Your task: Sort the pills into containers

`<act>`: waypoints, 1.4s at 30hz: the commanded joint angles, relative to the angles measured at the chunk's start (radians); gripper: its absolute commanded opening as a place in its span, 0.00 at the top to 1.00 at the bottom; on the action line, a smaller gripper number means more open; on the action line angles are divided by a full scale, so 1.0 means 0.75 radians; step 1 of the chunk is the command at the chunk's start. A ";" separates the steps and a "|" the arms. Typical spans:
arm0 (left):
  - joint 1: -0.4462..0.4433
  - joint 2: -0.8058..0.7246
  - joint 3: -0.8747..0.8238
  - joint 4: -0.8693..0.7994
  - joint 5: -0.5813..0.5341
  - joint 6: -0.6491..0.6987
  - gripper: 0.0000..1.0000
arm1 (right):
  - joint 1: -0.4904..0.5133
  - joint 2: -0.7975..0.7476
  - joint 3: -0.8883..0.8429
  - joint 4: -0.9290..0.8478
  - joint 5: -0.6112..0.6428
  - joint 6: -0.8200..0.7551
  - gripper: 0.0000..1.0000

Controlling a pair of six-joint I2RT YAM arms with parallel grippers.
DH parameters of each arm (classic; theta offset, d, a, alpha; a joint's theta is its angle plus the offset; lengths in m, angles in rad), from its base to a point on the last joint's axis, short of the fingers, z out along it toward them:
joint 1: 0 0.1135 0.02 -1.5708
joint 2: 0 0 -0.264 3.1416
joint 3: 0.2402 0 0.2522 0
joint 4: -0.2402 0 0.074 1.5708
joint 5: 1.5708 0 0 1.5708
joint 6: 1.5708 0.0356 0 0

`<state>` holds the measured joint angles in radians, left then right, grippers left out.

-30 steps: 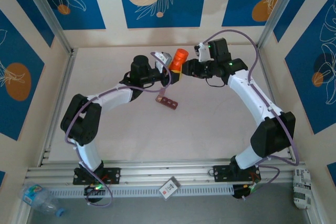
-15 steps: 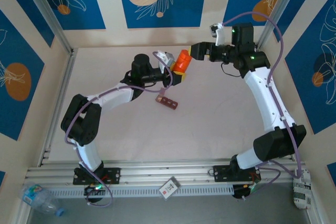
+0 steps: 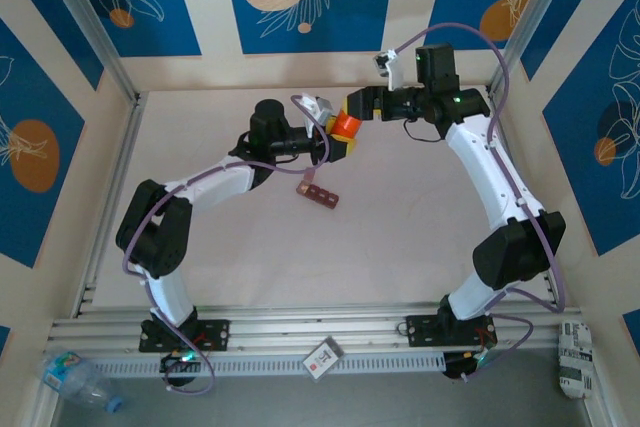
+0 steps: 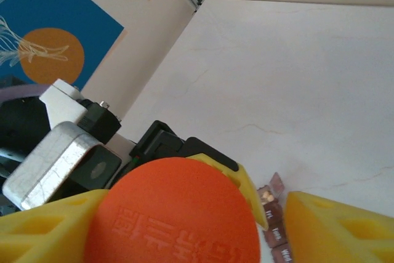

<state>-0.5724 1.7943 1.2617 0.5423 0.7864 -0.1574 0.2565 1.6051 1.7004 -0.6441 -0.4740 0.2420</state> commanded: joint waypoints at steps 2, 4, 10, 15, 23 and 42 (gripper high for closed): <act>-0.006 -0.002 0.049 0.048 0.051 -0.011 1.00 | 0.013 -0.014 -0.036 -0.016 -0.029 -0.005 0.41; -0.006 -0.001 0.048 0.051 0.049 -0.013 1.00 | 0.012 -0.015 -0.045 -0.017 -0.032 -0.002 0.48; -0.007 0.001 0.046 0.061 0.032 -0.017 1.00 | 0.026 -0.044 -0.114 0.030 0.020 0.104 0.63; -0.007 0.004 0.042 0.065 0.013 -0.014 1.00 | 0.052 -0.107 -0.246 0.158 0.120 0.256 0.69; -0.006 0.011 0.023 0.074 -0.024 -0.017 0.79 | 0.110 -0.151 -0.324 0.219 0.305 0.306 0.73; 0.039 -0.092 -0.277 0.150 -0.234 -0.015 0.00 | -0.063 -0.230 -0.683 0.522 0.833 0.236 0.73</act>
<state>-0.5591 1.7863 1.0603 0.6273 0.6682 -0.1772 0.2199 1.4750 1.2373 -0.3431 0.0345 0.4591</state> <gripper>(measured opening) 0.999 0.506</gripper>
